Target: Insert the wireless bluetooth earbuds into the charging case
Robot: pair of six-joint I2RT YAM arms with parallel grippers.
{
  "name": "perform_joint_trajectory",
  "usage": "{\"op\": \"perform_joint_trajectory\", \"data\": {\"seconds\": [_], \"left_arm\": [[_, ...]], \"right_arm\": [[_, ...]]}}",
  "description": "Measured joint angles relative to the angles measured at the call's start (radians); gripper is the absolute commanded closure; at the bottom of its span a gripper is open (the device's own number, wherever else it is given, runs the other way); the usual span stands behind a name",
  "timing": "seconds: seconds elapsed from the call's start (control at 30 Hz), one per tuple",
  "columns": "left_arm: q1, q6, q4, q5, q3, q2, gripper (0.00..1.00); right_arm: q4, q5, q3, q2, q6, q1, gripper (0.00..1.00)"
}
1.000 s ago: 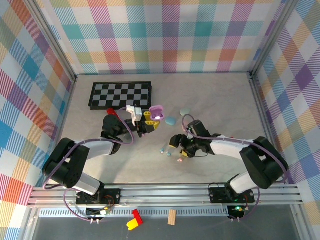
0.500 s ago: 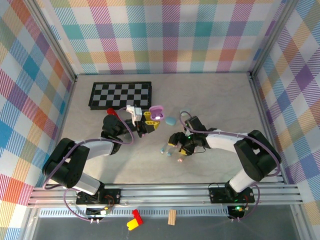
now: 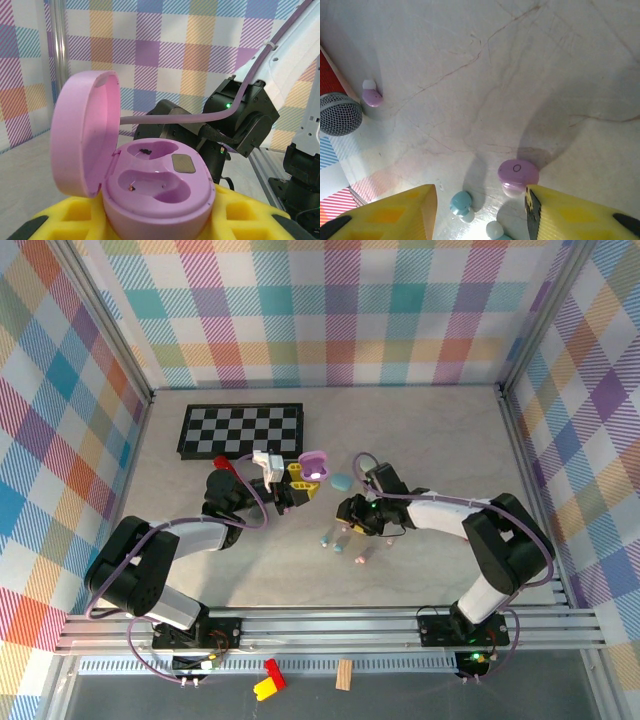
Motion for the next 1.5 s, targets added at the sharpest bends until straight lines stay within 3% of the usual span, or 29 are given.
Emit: {"op": "perform_joint_trajectory", "data": {"seconds": [0.47,0.8,1.27,1.5], "left_arm": [[0.018,-0.003,0.0,-0.001,0.001,0.013,0.71],[0.024,-0.003,0.0,-0.001,0.001,0.019,0.71],[0.052,-0.002,0.002,-0.014,0.001,0.027,0.71],[0.068,0.0,0.003,-0.031,-0.019,0.036,0.71]], "right_arm": [[0.0,0.007,0.028,0.023,-0.014,-0.01,0.46],[0.009,0.006,-0.007,-0.006,-0.014,-0.01,0.49],[0.025,-0.032,0.051,0.082,-0.032,-0.01,0.56],[-0.008,-0.016,0.108,0.089,-0.078,-0.01,0.51]]}}
